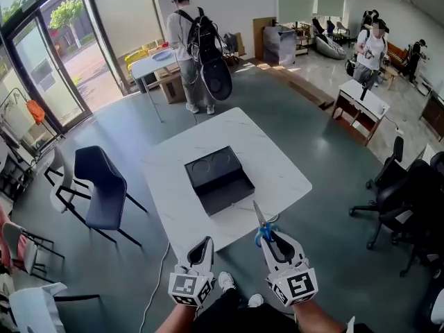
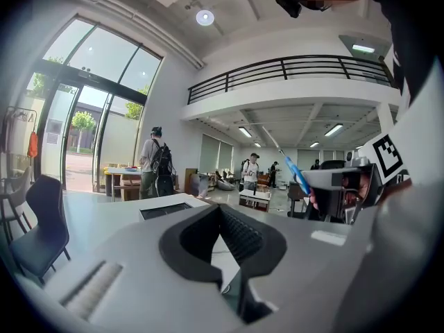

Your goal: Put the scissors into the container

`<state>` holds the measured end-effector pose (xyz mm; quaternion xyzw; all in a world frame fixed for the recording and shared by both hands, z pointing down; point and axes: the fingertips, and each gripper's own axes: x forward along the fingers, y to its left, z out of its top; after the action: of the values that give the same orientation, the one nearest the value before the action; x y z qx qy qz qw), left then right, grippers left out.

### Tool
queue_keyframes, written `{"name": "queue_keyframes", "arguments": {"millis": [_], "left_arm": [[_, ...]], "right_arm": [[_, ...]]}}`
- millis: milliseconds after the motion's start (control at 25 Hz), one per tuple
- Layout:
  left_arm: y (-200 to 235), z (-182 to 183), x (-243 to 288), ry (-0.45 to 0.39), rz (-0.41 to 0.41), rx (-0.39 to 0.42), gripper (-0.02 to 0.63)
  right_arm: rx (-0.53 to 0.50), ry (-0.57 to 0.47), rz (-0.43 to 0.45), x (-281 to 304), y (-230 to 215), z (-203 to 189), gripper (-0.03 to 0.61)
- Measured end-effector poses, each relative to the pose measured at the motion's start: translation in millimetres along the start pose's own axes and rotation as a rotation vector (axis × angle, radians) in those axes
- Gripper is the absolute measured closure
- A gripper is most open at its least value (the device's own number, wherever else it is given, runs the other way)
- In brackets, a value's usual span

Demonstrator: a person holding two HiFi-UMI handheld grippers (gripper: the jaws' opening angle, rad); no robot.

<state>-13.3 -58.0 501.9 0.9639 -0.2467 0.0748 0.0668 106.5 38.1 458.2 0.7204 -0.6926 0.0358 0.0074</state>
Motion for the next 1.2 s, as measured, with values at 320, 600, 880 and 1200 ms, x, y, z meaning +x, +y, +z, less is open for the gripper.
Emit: {"name": "queue_keyframes", "arguments": {"millis": [320,600,880,1200], "left_arm": [[51.2,13.4,16.4,-0.022,0.023,-0.003,0.603],[91.0,17.0,25.3,-0.034,0.038,-0.013,0.604],[119.3,22.3,27.3,-0.057,0.040,-0.019,0.604],[135.9,18.8,32.8,-0.063,0.058,-0.036,0.604]], "right_arm": [[-0.020,0.008,0.029,63.6,12.4,4.7,0.494],[-0.041,0.020,0.051,108.3,26.4,7.2,0.494],[-0.066,0.027,0.046,131.8,37.2,10.3,0.493],[-0.114,0.052,0.066,147.3,34.2,4.4,0.493]]}}
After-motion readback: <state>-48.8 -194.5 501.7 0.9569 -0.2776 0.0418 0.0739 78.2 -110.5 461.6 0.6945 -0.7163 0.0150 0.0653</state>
